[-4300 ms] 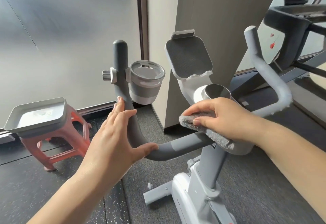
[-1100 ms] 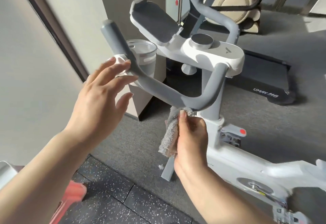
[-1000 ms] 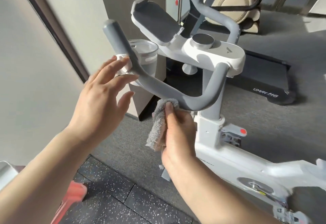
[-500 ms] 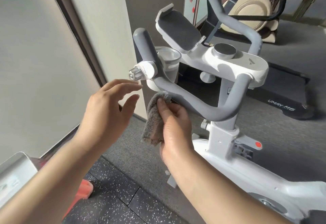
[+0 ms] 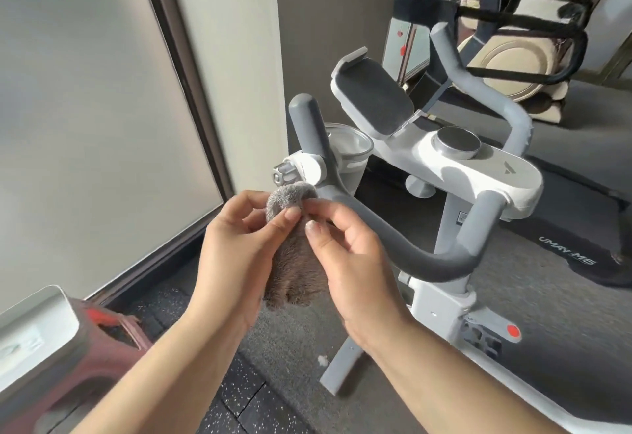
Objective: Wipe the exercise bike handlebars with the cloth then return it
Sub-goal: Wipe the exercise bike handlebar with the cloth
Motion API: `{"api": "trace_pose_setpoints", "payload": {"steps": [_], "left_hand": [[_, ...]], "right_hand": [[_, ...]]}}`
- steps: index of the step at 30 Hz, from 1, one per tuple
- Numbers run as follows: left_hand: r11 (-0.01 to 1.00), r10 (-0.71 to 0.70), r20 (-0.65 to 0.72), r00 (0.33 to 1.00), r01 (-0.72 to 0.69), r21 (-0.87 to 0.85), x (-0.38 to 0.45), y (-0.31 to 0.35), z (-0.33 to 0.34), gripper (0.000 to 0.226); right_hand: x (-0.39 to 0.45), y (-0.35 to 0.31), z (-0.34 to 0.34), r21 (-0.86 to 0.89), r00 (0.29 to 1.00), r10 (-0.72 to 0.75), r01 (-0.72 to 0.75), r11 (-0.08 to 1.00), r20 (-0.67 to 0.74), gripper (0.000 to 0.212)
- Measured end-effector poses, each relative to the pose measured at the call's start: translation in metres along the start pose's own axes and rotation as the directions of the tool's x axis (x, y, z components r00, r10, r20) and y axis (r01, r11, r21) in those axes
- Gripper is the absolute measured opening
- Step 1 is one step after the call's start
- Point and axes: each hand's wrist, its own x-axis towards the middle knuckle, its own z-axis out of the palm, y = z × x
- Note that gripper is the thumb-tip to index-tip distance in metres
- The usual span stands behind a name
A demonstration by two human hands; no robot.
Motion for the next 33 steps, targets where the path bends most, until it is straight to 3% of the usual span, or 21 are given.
{"api": "trace_pose_setpoints", "payload": {"steps": [2,4,7,9,12,14,17,20,23,25,27,29,33], "left_hand": [[0.998,0.003,-0.08,0.997,-0.007,-0.057,0.008,0.007,0.002,0.013],[0.997,0.055,-0.131,0.99,-0.062,-0.053,0.019,0.015,0.002,0.011],[0.981,0.196,-0.223,0.955,-0.192,0.04,0.042,0.032,-0.001,0.014],[0.948,0.306,-0.26,0.916,-0.266,0.176,0.064,0.04,-0.003,0.017],[0.875,0.357,-0.137,0.924,-0.28,0.395,0.09,0.043,0.002,0.019],[0.892,0.284,-0.003,0.959,-0.263,0.368,0.096,0.036,0.01,0.017],[0.922,0.209,0.045,0.977,-0.212,0.323,0.094,0.029,0.014,0.016],[0.796,0.19,0.06,0.98,-0.19,0.575,0.093,0.019,0.004,0.013],[0.676,0.211,0.106,0.972,-0.224,0.702,0.092,0.017,0.001,0.01],[0.705,0.231,0.042,0.972,-0.197,0.681,0.093,0.018,0.005,0.011],[0.854,0.219,-0.092,0.971,-0.145,0.5,0.097,0.025,0.01,0.017],[0.942,0.199,-0.136,0.971,-0.151,0.299,0.104,0.035,0.017,0.016],[0.826,0.338,-0.029,0.941,-0.282,0.488,0.114,0.047,0.027,0.015]], "right_hand": [[0.01,-0.009,-0.006,-0.12,0.991,-0.06,0.074,0.99,0.116,0.033],[0.022,-0.019,-0.015,-0.134,0.984,-0.089,0.11,0.985,0.153,0.036],[0.04,-0.029,-0.031,-0.144,0.983,-0.125,0.144,0.979,0.133,0.037],[0.051,-0.03,-0.036,-0.244,0.98,-0.166,0.188,0.951,0.109,0.038],[0.066,-0.027,-0.037,-0.366,0.968,-0.235,0.253,0.896,0.092,0.042],[0.073,-0.025,-0.037,-0.426,0.953,-0.291,0.301,0.853,0.089,0.044],[0.083,-0.022,-0.036,-0.461,0.936,-0.344,0.34,0.82,0.077,0.043],[0.088,-0.018,-0.036,-0.45,0.934,-0.351,0.344,0.824,0.071,0.04],[0.087,-0.016,-0.037,-0.438,0.927,-0.367,0.362,0.823,0.078,0.041],[0.087,-0.016,-0.037,-0.431,0.925,-0.37,0.369,0.823,0.085,0.042],[0.088,-0.016,-0.037,-0.435,0.916,-0.392,0.387,0.813,0.084,0.042],[0.088,-0.015,-0.037,-0.437,0.907,-0.413,0.406,0.802,0.084,0.042],[0.087,-0.015,-0.038,-0.388,0.924,-0.371,0.375,0.842,0.087,0.045]]}}
